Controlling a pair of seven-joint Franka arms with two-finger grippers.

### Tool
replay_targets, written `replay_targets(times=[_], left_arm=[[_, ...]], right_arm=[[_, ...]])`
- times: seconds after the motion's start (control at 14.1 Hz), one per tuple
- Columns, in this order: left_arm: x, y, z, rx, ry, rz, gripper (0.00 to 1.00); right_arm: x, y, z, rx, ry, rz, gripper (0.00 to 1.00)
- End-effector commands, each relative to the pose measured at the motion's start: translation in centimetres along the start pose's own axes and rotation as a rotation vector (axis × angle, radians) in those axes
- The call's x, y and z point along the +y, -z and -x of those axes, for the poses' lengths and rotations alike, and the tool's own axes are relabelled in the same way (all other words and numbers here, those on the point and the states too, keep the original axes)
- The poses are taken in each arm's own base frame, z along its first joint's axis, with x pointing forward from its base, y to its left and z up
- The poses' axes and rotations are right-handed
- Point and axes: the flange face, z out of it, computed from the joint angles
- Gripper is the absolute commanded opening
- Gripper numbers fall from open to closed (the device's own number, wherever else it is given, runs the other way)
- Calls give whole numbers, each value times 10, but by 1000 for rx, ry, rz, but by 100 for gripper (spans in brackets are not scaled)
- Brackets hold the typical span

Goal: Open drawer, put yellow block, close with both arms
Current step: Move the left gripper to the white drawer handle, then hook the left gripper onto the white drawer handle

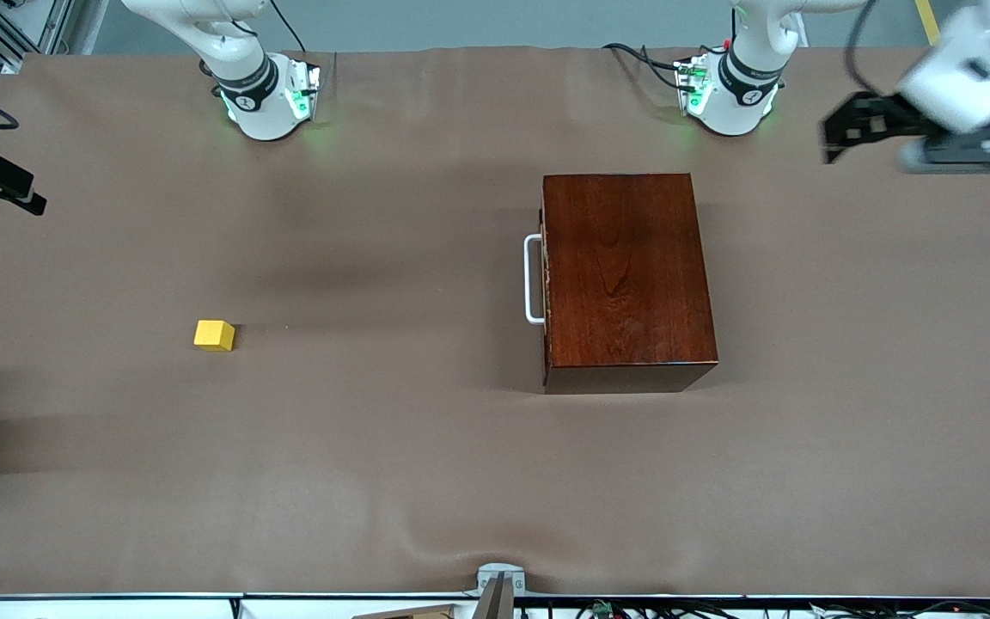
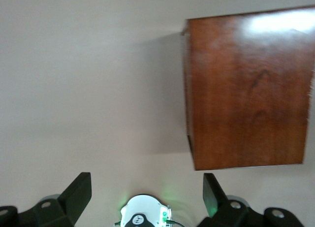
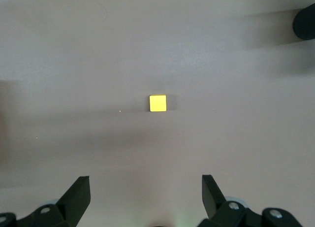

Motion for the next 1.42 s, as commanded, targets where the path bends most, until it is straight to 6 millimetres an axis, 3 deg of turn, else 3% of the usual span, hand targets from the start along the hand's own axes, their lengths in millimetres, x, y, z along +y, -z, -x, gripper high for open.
replay_targets(times=[0.0,0.14,0.43,0.64,0.92,1.14,1.35], left_arm=[[78,-20,-24,-20,-9,4,100],[154,-47,-38,-5,21,12,100],[278,-118,-51,31,27,-11,100],[351,-182,-53,60,88,-52,100],[413,-248,-44,153,99,-188,100],[427,-286,-48,174,132,-200,100],[428,-312,-51,154,122,-230,100]], right_arm=[[2,3,2,6,2,-17,100],[2,3,2,6,2,-17,100],[2,3,2,6,2,-17,100],[1,3,2,4,3,-16,100],[1,3,2,4,3,-16,100],[2,3,2,4,2,-16,100],[1,4,2,6,3,-16,100]])
